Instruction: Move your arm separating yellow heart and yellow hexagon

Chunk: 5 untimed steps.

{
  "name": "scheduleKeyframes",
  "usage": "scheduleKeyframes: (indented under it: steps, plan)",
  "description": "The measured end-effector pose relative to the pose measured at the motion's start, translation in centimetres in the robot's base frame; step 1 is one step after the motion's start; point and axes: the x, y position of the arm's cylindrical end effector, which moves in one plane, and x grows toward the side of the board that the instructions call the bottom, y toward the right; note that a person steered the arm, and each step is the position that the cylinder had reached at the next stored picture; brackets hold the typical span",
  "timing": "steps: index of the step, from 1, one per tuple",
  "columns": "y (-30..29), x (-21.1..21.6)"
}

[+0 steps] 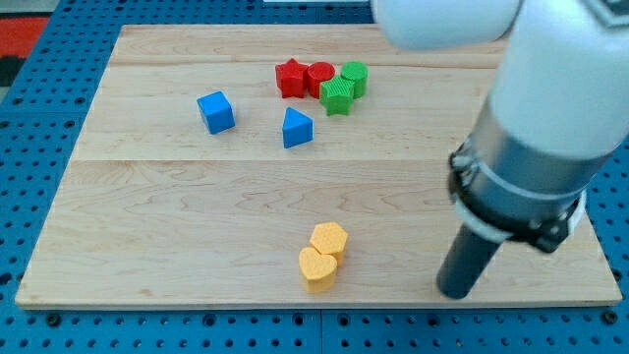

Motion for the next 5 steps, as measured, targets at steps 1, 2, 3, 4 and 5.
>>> scheduleKeyframes:
  steps: [1, 2, 3, 4, 5]
  plan:
    - [-2.5, 0.6]
    - [-5.9, -0.5]
    - [-9.0, -2.2]
    - [-11.4, -3.9]
    - [-12.6, -4.9]
